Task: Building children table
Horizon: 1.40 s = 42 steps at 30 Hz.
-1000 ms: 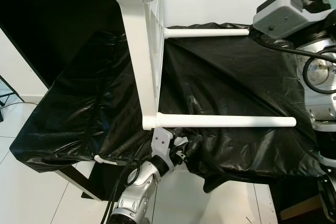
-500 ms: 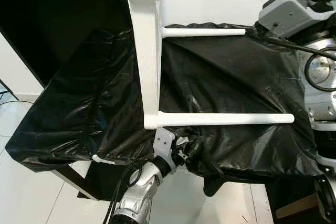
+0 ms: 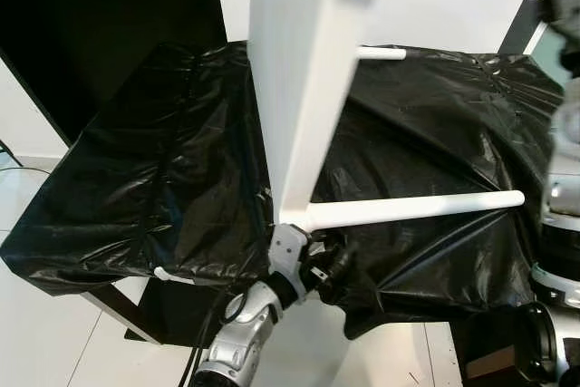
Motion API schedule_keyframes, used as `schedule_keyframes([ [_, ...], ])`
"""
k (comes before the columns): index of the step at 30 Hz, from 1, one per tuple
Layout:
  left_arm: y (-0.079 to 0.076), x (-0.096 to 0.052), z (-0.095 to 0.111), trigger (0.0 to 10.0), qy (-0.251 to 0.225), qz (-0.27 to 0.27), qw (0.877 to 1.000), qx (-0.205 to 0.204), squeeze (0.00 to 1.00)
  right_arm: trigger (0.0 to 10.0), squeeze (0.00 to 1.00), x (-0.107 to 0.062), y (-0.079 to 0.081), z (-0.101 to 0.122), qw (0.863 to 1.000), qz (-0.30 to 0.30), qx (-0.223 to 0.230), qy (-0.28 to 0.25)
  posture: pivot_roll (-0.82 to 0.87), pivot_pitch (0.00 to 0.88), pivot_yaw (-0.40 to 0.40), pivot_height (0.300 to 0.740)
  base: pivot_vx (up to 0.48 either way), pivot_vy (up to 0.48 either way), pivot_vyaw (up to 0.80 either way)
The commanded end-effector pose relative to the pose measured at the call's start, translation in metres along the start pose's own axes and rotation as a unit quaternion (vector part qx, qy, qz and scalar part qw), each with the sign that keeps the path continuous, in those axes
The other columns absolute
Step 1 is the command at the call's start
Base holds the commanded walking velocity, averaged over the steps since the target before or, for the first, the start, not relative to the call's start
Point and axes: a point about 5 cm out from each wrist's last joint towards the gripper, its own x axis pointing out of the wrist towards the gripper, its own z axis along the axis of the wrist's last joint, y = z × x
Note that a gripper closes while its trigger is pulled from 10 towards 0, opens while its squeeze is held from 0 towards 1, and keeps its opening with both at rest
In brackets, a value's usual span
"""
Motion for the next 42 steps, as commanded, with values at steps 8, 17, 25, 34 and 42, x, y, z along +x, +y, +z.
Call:
schedule_keyframes([
  [8, 0.001, -0.003, -0.006, 10.0, 0.016, 0.005, 1.000, -0.004, 0.00, 0.0, 0.00, -0.025, 0.011, -0.059, 0.958, -0.020, 0.158, 0.237, 0.06, 0.000, 0.039, 0.740, 0.000, 0.000, 0.00],
  [17, 0.000, 0.030, 0.100, 10.0, -0.180, 0.053, 0.975, 0.120, 0.00, 0.0, 0.00, -0.013, 0.025, -0.063, 0.957, 0.016, 0.147, 0.252, 0.07, 0.000, 0.035, 0.740, 0.000, 0.000, 0.00],
  [25, 0.012, 0.019, 0.150, 10.0, -0.263, 0.108, 0.948, 0.141, 0.00, 0.0, 0.00, -0.015, 0.037, -0.073, 0.938, 0.031, 0.173, 0.300, 0.09, 0.000, 0.042, 0.740, 0.000, 0.000, 0.00],
  [34, 0.015, 0.019, 0.134, 10.0, -0.221, 0.129, 0.955, 0.150, 0.00, 0.0, 0.00, -0.078, 0.074, -0.085, 0.882, 0.196, 0.200, 0.379, 0.07, 0.000, 0.057, 0.740, 0.000, 0.000, 0.00],
  [42, 0.019, 0.012, 0.081, 10.0, -0.129, 0.130, 0.970, 0.156, 0.00, 0.0, 0.00, -0.152, 0.053, -0.078, 0.861, 0.220, 0.188, 0.418, 0.04, 0.000, 0.080, 0.740, 0.000, 0.000, 0.00],
])
